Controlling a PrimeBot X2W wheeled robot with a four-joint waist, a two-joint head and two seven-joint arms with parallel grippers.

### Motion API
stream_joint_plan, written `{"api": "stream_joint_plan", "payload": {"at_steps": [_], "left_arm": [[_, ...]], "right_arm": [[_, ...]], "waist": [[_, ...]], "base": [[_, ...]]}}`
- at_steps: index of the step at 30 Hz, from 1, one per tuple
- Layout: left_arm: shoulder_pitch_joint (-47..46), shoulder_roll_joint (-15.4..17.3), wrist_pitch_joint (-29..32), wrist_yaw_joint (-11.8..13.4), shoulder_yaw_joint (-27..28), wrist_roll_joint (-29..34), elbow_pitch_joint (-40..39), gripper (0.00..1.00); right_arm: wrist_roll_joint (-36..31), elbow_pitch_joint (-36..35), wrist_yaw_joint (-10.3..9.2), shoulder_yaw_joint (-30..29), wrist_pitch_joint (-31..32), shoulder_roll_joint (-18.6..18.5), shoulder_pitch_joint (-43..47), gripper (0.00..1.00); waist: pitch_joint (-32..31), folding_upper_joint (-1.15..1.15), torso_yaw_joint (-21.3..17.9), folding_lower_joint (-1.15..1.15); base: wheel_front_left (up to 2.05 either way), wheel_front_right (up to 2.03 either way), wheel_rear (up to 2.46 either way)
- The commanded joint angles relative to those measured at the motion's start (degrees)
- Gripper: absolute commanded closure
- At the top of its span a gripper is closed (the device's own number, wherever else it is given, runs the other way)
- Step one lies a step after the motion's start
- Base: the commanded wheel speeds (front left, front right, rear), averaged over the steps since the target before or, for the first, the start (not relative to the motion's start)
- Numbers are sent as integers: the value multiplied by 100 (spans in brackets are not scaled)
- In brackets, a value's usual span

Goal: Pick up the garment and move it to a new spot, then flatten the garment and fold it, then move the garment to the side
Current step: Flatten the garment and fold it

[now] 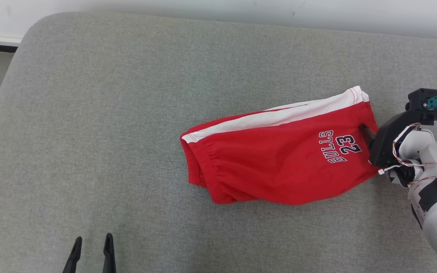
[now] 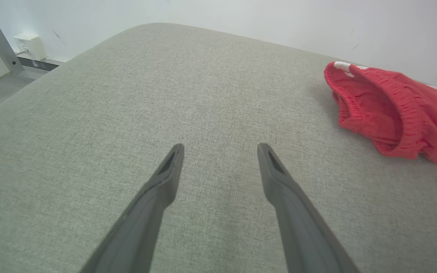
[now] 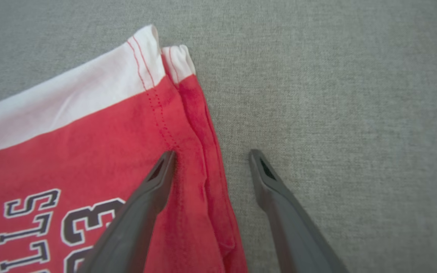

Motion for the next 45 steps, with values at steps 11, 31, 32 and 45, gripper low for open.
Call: {"api": "stream_joint_plan", "payload": {"at_steps": [11,31,32,45], "left_arm": [[-44,-147,-15,-166,102,102,141,0],[410,-308,-15,-216,235,145,221,0],[410,-317,-15,-217,230,146,224,0],[512,-359,-15,-236,195,146,298,0]], "right_arm": [[87,121,-5,273,645,435,630,100],[-463,308,-27,-246,-869,-377,470,100],[-522,318,-27,-265,-927,-426,455,100],[-1326,209,-26,-173,-1349,-87,235,100]], "waist": [[45,1,-31,1],[-925,1,-495,1],[-948,1,-508,1],[-1194,1,-502,1]], "base": [[0,0,0],[0,0,0],[0,0,0],[0,0,0]]}}
